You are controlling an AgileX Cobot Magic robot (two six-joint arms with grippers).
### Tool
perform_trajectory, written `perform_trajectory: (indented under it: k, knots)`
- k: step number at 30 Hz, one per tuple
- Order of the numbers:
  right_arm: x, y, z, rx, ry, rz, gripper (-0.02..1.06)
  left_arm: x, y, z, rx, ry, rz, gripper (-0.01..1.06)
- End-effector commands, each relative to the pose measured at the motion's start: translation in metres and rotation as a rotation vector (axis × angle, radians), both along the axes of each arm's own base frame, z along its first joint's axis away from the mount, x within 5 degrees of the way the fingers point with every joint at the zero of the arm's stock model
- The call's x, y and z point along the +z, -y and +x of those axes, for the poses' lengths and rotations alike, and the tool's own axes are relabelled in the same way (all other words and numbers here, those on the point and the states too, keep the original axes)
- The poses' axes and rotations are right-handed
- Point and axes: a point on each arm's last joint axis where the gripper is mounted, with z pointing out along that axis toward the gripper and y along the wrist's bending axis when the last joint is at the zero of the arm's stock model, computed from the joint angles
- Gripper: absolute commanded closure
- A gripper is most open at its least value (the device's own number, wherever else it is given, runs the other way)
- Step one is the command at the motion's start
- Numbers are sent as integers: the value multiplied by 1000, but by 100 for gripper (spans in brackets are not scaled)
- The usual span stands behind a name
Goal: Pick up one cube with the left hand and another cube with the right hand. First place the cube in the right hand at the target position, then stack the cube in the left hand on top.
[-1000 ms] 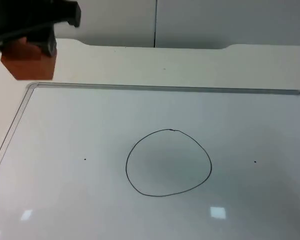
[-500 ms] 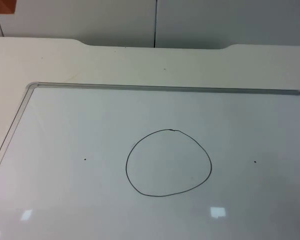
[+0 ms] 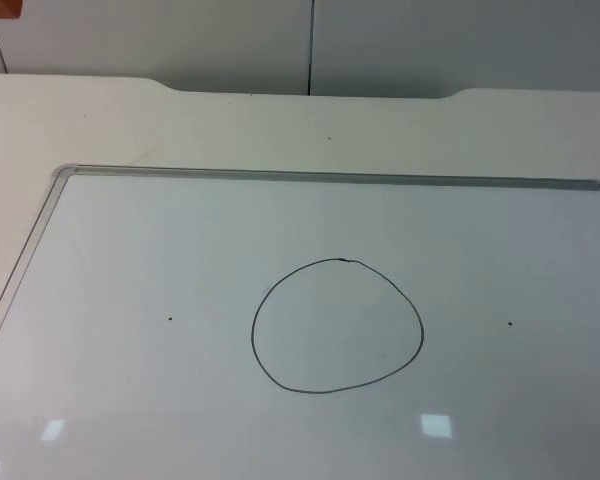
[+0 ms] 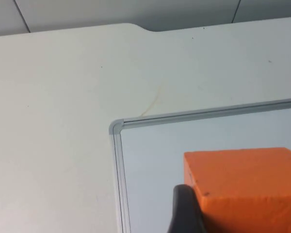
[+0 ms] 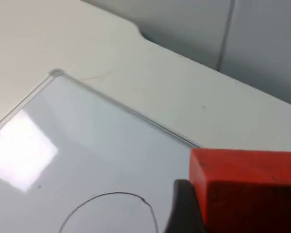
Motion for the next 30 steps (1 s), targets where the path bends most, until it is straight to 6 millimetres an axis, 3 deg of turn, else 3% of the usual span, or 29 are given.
perform_trajectory:
  k: [1, 3, 4, 9, 10, 13, 15, 18, 24, 30]
  knots:
    - [-1, -21, 0, 87, 27, -2, 104, 3, 2, -1, -14, 20, -4, 105]
    - [-13, -40, 3, 141, 5, -13, 104, 3, 2, -1, -14, 20, -4, 105]
    - [-13, -40, 3, 141, 5, -13, 104, 3, 2, -1, -14, 20, -4, 105]
    - [-47, -89, 19, 244, -86, -66, 104, 3, 1, -1, -14, 23, 1, 105]
    - [-47, -89, 19, 244, -86, -66, 104, 3, 1, -1, -14, 23, 1, 105]
    - [-72, -107, 35, 255, -144, -101, 104, 4, 1, 0, -19, 35, 6, 105]
    - [-83, -111, 40, 261, -160, -117, 104, 4, 1, 0, -21, 40, 8, 105]
    - [-114, -122, 50, 302, -233, -141, 104, 4, 1, 0, -22, 43, 10, 105]
    - [-144, -130, 59, 305, -280, -168, 104, 4, 1, 0, -22, 44, 12, 105]
    - [-189, -137, 69, 298, -357, -218, 104, 4, 2, 1, -22, 42, 13, 105]
